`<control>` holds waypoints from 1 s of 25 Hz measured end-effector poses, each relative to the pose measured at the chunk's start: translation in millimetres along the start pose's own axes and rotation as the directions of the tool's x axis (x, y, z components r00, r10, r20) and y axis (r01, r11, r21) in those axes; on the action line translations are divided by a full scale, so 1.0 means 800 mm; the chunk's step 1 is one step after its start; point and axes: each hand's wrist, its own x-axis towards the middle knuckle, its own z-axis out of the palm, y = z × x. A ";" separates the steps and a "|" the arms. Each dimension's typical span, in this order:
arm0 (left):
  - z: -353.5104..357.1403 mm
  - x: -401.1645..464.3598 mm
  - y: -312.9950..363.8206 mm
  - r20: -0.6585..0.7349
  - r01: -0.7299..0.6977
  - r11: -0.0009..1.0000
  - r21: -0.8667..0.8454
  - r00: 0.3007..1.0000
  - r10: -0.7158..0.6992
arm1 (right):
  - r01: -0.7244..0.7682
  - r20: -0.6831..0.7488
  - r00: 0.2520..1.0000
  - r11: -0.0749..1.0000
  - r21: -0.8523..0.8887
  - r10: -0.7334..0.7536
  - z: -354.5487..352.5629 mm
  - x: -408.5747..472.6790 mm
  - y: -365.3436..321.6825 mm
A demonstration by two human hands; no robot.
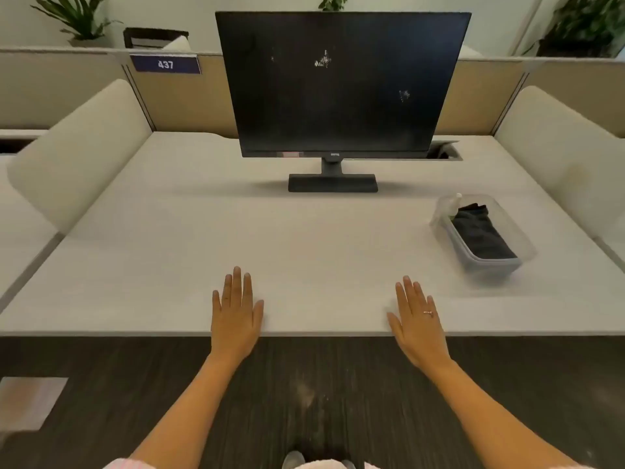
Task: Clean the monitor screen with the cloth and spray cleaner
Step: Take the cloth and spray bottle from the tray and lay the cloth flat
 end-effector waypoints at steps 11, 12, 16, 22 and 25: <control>0.020 -0.053 -0.005 0.102 0.003 1.000 0.024 0.995 -0.006 | -0.092 0.074 0.993 0.994 -0.064 0.096 0.028 -0.050 -0.018; 0.019 -0.052 -0.002 0.101 -0.029 1.000 -0.009 0.994 0.030 | -0.096 0.072 0.992 0.994 -0.056 0.100 0.028 -0.050 -0.019; 0.012 -0.027 0.029 0.022 -0.171 0.978 -0.123 0.984 0.175 | -0.097 0.012 0.995 0.995 -0.034 0.098 0.029 -0.048 -0.022; 0.020 0.008 0.112 -0.030 -0.297 0.892 -0.341 0.952 0.306 | -0.126 -0.209 0.963 0.971 0.203 0.169 0.003 -0.024 -0.005; 0.027 0.028 0.166 -0.028 -0.301 0.850 -0.433 0.947 0.321 | -0.096 -0.380 0.905 0.963 0.253 0.190 -0.031 0.013 0.022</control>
